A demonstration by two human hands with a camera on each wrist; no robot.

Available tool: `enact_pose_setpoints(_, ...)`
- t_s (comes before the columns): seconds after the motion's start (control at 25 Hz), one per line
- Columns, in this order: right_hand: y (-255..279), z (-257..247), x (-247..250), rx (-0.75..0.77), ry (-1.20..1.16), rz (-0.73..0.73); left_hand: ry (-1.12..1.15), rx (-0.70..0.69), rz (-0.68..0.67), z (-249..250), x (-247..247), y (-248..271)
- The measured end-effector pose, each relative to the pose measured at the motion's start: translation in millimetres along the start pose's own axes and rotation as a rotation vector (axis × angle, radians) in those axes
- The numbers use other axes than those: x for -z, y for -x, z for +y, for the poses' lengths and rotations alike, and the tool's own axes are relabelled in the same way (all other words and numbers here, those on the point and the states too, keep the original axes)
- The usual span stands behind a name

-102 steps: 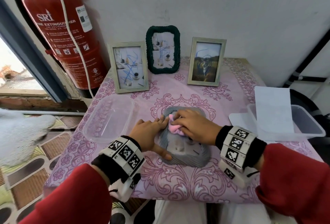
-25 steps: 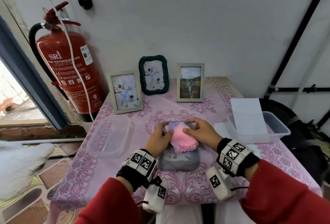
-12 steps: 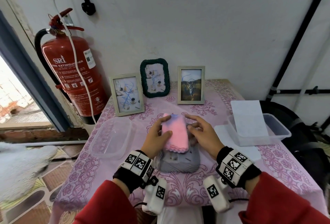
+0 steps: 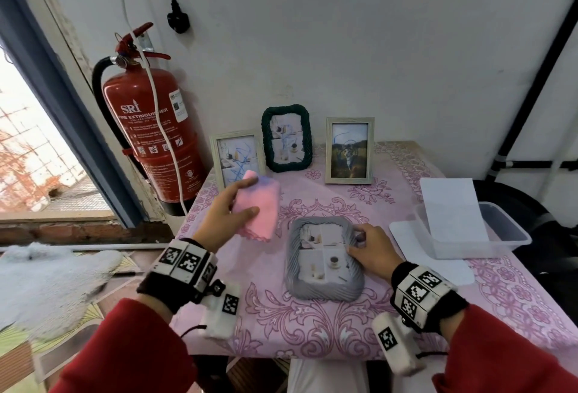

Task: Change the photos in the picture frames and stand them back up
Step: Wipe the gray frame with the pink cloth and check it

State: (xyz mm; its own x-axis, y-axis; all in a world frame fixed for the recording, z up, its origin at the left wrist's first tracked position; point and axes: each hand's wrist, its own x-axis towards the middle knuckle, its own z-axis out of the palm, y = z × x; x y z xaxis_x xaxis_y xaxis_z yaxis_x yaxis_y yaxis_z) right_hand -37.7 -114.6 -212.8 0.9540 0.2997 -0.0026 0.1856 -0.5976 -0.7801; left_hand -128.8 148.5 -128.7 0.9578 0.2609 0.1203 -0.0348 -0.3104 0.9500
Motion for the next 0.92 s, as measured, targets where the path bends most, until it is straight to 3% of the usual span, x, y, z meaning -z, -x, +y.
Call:
enact_pose_setpoints(0.28,4,4,3,-0.023,0.049,-0.076,-0.246,0.018,0.123,-19,59,-1)
enact_pose_setpoints(0.76,6,6,3,-0.016,0.054,-0.073,-0.593,0.256,-0.182,-45,61,1)
enact_pose_setpoints(0.92,6,6,4,-0.023,0.049,-0.083,-0.675,0.197,-0.070,-46,61,1)
